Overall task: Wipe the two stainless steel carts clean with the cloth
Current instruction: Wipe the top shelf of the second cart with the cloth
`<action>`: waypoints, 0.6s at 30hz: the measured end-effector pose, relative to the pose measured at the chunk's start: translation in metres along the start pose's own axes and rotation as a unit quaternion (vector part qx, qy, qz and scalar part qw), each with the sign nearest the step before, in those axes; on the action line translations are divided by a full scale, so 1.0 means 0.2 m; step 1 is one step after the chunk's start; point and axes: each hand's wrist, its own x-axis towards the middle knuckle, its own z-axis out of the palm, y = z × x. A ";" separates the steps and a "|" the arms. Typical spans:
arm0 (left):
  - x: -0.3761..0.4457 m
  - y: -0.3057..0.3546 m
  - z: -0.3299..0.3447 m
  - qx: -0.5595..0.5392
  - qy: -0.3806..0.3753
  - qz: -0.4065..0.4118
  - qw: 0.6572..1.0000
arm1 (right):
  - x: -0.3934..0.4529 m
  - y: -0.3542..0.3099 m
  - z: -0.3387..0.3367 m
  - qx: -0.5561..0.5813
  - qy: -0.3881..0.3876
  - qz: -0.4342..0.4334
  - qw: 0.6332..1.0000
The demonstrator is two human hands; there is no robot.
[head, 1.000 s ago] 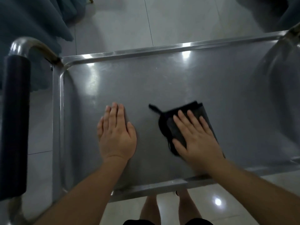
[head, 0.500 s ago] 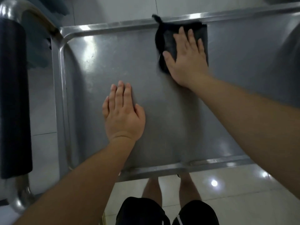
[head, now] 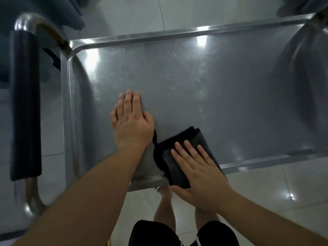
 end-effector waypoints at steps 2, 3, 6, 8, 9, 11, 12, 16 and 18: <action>0.01 0.01 -0.01 0.007 -0.020 -0.001 1.000 | -0.04 -0.01 0.01 -0.004 -0.013 -0.014 1.000; 0.01 0.02 -0.02 0.012 -0.033 0.000 0.999 | -0.05 -0.01 0.01 -0.008 -0.022 -0.026 0.999; 0.03 0.03 -0.07 0.033 -0.073 0.014 0.997 | -0.06 0.01 0.00 -0.012 -0.038 -0.051 0.998; 0.04 0.01 -0.13 0.052 -0.107 0.027 0.992 | -0.06 0.00 -0.01 -0.011 -0.050 -0.060 0.997; 0.02 0.00 -0.16 0.065 -0.120 0.034 0.990 | -0.07 0.00 -0.01 -0.010 -0.055 -0.065 0.996; -0.08 -0.01 -0.21 0.072 -0.135 0.049 0.987 | -0.09 -0.01 -0.01 0.002 -0.054 -0.072 0.996; -0.15 -0.02 -0.23 0.066 -0.144 0.053 0.986 | -0.11 -0.02 -0.02 0.016 -0.050 -0.072 0.996; -0.52 -0.02 -0.30 0.041 -0.168 0.036 0.984 | -0.13 -0.07 -0.10 0.061 -0.049 -0.049 0.996; -0.71 -0.02 -0.32 0.045 -0.169 0.021 0.984 | -0.14 -0.11 -0.17 0.068 -0.064 -0.028 0.995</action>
